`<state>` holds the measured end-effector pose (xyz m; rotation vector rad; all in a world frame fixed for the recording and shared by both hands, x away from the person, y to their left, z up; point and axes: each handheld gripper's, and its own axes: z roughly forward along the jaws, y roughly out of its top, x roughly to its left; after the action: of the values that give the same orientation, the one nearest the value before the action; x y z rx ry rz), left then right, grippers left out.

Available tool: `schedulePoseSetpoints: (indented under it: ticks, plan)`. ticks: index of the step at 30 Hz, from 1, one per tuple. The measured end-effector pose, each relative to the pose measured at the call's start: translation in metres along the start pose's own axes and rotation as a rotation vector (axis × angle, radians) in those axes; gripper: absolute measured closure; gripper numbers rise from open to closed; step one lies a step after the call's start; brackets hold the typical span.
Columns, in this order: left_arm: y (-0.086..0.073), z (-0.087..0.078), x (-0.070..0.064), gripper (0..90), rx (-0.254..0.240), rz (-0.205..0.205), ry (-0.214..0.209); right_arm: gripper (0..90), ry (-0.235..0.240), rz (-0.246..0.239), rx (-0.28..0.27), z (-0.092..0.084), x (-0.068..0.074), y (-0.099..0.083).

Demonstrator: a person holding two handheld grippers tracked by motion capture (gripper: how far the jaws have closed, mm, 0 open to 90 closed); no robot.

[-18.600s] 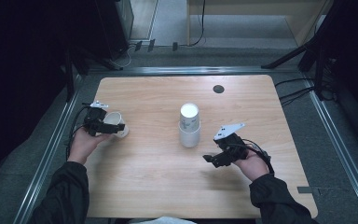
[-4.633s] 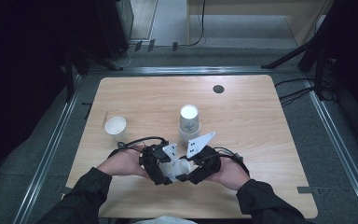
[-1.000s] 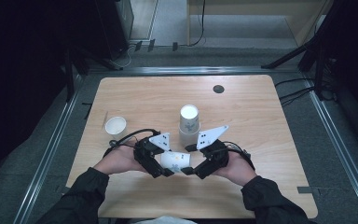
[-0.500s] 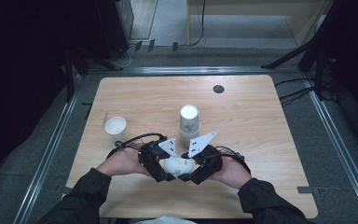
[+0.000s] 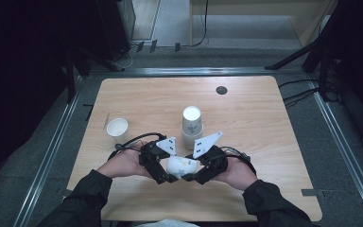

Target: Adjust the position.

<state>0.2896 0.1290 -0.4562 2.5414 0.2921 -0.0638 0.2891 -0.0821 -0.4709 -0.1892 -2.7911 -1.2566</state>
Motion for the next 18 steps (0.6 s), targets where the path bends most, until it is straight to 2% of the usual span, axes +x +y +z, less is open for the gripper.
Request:
schedulePoseSetpoints:
  ticks: [5,7,9,10,13,18]
  plan:
    - [-0.005,-0.009,0.006,12.6,-0.076,-0.038,-0.002,34.4,-0.003,0.017,-0.046,-0.009,-0.002,-0.001]
    - [-0.008,-0.013,0.007,12.5,-0.117,-0.048,-0.006,34.4,0.002,0.031,-0.096,-0.017,-0.004,-0.001]
    - [-0.010,-0.018,0.008,12.6,-0.170,-0.063,-0.015,34.4,0.001,0.034,-0.111,-0.019,-0.004,-0.001]
    - [-0.010,-0.019,0.008,12.5,-0.179,-0.068,-0.020,34.4,0.003,0.040,-0.133,-0.023,-0.005,-0.001]
    - [-0.013,-0.023,0.008,12.4,-0.240,-0.082,-0.029,34.3,0.001,0.031,-0.152,-0.028,-0.006,-0.001]
    - [-0.015,-0.025,0.004,12.4,-0.297,-0.087,-0.029,34.2,0.023,0.031,-0.176,-0.032,-0.005,0.001]
